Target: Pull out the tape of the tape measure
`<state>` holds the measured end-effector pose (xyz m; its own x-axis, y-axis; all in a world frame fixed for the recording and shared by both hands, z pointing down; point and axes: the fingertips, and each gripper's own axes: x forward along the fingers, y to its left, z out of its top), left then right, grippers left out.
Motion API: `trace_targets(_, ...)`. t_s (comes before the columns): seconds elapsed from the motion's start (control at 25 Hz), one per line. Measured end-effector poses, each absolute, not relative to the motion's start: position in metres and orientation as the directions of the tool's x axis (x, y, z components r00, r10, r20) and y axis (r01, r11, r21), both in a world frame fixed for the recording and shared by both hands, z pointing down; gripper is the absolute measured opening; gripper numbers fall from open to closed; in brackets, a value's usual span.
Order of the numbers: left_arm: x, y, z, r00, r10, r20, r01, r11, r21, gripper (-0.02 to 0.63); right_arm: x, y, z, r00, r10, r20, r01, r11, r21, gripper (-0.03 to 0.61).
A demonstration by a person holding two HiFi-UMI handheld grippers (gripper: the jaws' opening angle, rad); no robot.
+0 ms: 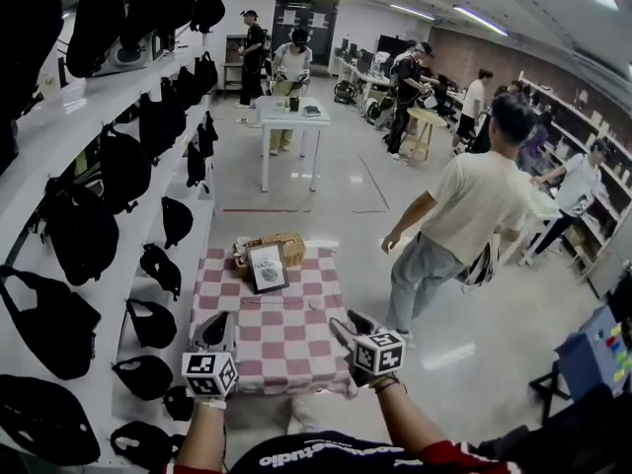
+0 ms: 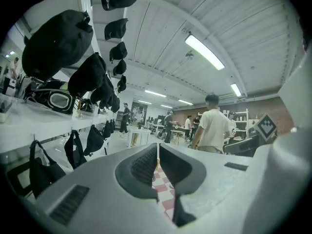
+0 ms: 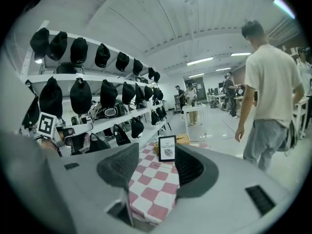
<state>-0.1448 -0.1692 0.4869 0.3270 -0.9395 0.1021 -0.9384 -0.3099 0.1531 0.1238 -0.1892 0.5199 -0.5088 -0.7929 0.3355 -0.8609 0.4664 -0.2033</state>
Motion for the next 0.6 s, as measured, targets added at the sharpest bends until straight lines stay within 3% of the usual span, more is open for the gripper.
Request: trace_targets(0.6, -0.133, -0.126, 0.405, 0.407, -0.913, -0.023, -0.912, -0.407, 0.056, 0.008, 0.123, -0.149, 0.424, -0.486, -0.869, 0.089, -0.872, 0.477, -0.111, 0.188)
